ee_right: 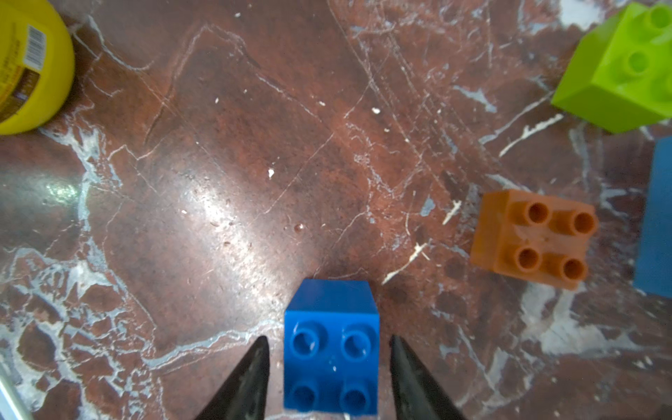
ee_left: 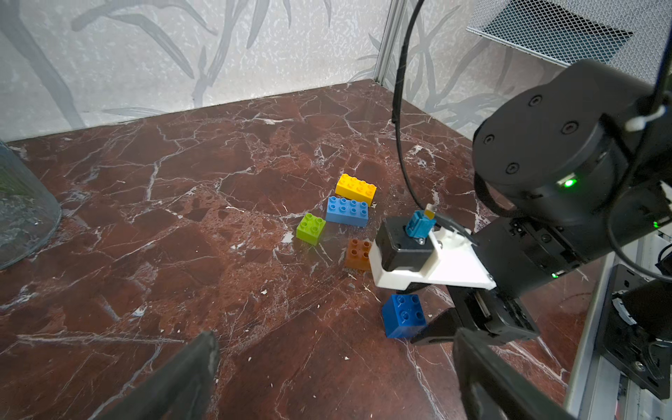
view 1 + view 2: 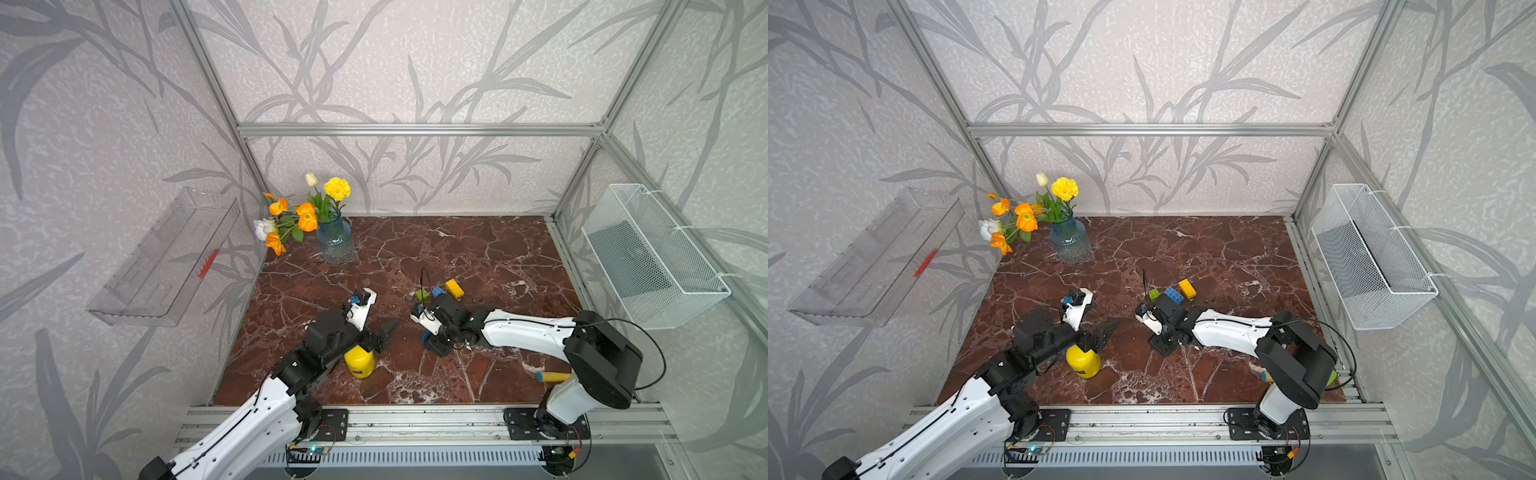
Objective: Assemble the letter f with lego
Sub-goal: Place the lego brick at the center of the board, then pick up the lego brick from the center of the board.
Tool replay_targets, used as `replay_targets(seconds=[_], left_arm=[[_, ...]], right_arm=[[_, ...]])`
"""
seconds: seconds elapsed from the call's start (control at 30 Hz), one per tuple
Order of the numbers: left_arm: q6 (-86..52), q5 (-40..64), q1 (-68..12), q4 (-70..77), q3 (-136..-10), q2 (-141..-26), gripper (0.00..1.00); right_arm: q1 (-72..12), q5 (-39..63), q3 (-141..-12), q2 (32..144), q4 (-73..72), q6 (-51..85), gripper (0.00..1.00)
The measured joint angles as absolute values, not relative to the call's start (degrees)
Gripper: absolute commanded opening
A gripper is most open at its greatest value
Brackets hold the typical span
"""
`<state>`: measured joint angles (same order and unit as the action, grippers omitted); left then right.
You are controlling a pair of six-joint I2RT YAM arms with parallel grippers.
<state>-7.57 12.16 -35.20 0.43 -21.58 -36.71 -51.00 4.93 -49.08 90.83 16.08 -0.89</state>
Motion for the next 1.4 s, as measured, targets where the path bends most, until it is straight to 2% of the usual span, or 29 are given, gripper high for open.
replay_targets(seconds=[0.2,0.4,0.67,1.07,1.4], left_arm=[[-7.60,13.80,-35.20,0.43,-21.58,-36.62,0.99],[-7.55,16.01,-35.51,0.43,-21.58,-37.54,0.99],[-7.07,17.67,-38.94,0.51,-21.58,-40.75,0.99],[-5.69,15.90,-45.41,0.54,-21.58,-42.52,1.00],[-4.69,14.35,-46.54,0.54,-21.58,-42.52,0.99]], right_arm=[[-48.86,3.57,-51.16,84.01,19.00,-0.47,0.59],[-42.46,1.50,-55.81,81.60,21.96,-1.19,0.59],[-35.31,1.48,-63.88,92.14,25.65,-4.25,0.53],[-33.69,2.66,-72.10,105.27,26.63,-7.01,0.48],[-32.99,3.07,-74.06,109.67,26.65,-7.38,0.47]])
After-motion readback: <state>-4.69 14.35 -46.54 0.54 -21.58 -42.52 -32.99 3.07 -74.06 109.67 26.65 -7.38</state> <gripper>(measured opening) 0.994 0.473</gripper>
